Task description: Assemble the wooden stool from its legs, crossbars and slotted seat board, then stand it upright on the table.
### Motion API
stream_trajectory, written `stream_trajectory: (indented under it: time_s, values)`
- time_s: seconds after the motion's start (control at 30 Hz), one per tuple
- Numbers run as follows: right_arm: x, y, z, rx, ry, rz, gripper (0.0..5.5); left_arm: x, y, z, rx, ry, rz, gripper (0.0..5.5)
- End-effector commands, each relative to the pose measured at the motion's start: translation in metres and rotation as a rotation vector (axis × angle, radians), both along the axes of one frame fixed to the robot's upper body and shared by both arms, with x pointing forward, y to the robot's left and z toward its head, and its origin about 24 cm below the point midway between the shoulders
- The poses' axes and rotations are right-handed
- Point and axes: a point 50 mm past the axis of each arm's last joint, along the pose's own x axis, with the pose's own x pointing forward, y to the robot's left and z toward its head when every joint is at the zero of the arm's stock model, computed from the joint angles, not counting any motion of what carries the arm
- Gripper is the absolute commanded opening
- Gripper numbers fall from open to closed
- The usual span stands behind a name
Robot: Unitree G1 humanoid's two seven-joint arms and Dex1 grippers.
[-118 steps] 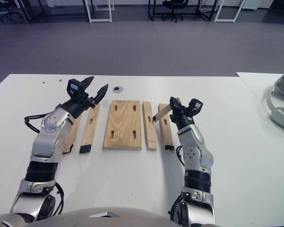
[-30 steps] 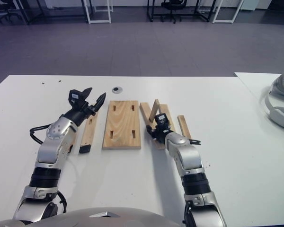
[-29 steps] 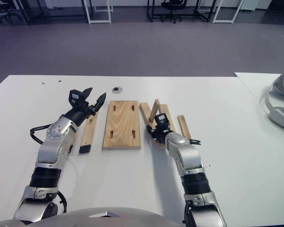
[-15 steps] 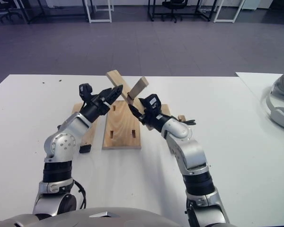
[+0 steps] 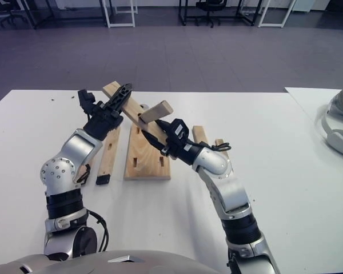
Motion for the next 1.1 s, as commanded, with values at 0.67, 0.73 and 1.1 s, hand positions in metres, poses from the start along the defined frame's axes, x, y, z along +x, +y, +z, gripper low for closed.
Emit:
stream_trajectory:
  time_s: [0.67, 0.73, 1.1]
  values:
    - [0.002, -0.061, -0.082, -0.445, 0.155, -0.263, 3.22, -0.054, 0.058, -0.047, 0.542, 0.177, 0.684, 1.01]
    - [-0.001, -0.055, -0.092, -0.502, 0.159, -0.219, 3.22, -0.050, 0.053, -0.047, 0.573, 0.157, 0.705, 1.01]
    - [-0.019, 0.001, -0.087, -0.374, 0.117, 0.040, 3.22, -0.062, 0.035, -0.056, 0.891, 0.173, 0.608, 1.01]
